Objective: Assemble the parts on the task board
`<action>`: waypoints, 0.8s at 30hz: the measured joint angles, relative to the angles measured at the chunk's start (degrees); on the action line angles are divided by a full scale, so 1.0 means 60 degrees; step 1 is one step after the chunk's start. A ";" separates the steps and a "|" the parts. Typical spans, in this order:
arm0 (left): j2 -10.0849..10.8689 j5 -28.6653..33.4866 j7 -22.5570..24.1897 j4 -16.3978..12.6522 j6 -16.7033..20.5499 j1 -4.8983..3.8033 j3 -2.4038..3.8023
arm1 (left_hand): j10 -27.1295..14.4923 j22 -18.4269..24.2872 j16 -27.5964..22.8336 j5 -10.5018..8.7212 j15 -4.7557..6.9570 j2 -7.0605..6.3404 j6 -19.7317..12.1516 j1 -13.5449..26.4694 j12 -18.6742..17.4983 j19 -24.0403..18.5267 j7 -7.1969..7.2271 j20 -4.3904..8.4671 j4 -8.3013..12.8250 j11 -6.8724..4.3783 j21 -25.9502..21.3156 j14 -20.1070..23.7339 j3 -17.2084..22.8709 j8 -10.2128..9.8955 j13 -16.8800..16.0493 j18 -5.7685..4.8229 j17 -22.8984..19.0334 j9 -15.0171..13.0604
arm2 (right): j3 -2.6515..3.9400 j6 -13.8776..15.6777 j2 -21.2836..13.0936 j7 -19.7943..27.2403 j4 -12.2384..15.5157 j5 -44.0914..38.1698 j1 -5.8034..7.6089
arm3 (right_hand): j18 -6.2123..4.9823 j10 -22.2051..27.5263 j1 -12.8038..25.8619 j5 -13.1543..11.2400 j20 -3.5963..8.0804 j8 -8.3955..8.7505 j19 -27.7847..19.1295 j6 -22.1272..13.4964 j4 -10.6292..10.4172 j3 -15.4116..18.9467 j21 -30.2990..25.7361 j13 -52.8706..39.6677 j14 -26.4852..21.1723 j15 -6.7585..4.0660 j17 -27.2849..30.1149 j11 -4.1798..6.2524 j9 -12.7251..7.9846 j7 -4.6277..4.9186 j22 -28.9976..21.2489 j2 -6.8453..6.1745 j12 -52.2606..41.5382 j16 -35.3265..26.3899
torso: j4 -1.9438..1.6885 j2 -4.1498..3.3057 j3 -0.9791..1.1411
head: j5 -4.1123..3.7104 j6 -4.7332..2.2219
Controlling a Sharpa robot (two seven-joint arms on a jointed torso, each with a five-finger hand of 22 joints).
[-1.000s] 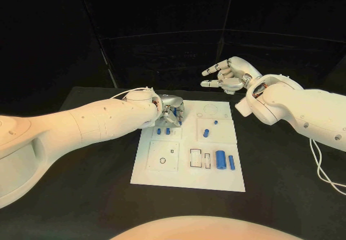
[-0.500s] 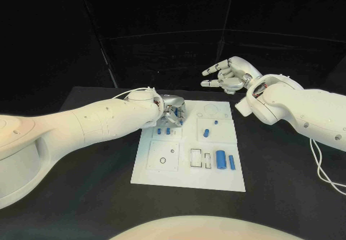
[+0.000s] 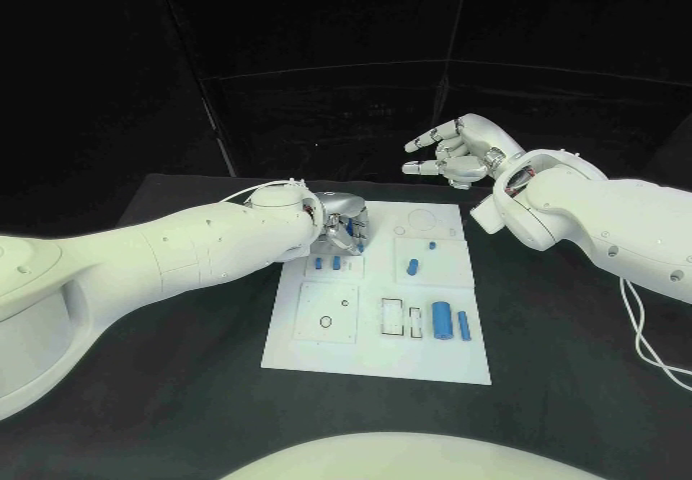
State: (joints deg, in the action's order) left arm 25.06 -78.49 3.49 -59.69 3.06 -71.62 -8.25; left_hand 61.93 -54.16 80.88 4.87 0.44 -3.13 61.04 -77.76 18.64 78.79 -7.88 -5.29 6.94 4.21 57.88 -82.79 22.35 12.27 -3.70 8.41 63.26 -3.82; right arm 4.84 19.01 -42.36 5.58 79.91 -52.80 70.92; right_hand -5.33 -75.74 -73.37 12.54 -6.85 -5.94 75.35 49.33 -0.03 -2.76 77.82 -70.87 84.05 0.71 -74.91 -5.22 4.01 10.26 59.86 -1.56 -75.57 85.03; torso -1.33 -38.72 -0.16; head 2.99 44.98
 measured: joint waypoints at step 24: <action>0.1720 0.0406 0.0186 -0.1621 0.0971 0.0008 0.0630 | 0.0157 -0.0145 0.0018 0.0000 -0.0007 -0.0047 0.0083 0.0038 -0.0223 0.0062 -0.0014 -0.0004 0.0055 -0.0004 0.0087 -0.0060 0.0202 -0.0110 0.0003 0.0000 -0.0058 -0.0001 | 0.0000 -0.0001 -0.0051 0.0000 -0.0048 0.0000 0.0000 | 0.0000 -0.0001 0.0052 0.0000 0.0000 0.0000 0.0000 0.0000 -0.0031 0.0032 0.0000 -0.0020 0.0000 0.0000 0.0000 0.0000 0.0000 0.0000 0.0000 0.0052 0.0000 0.0000 | -0.0004 0.0000 -0.0012 | -0.0008 -0.0049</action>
State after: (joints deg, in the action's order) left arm 35.37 -76.06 4.61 -69.41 8.89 -71.58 -4.47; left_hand 62.87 -55.03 80.99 4.87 0.40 -3.40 61.53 -77.53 17.30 79.16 -7.97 -5.32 7.27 4.19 58.41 -83.15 23.56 11.60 -3.68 8.41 62.91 -3.82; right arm 4.83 19.00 -42.67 5.58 79.62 -52.80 70.92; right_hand -5.33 -75.74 -73.05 12.54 -6.85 -5.94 75.35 49.33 -0.22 -2.57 77.82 -70.99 84.04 0.71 -74.91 -5.21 4.01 10.26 59.87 -1.25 -75.57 85.03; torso -1.36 -38.72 -0.24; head 2.94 44.68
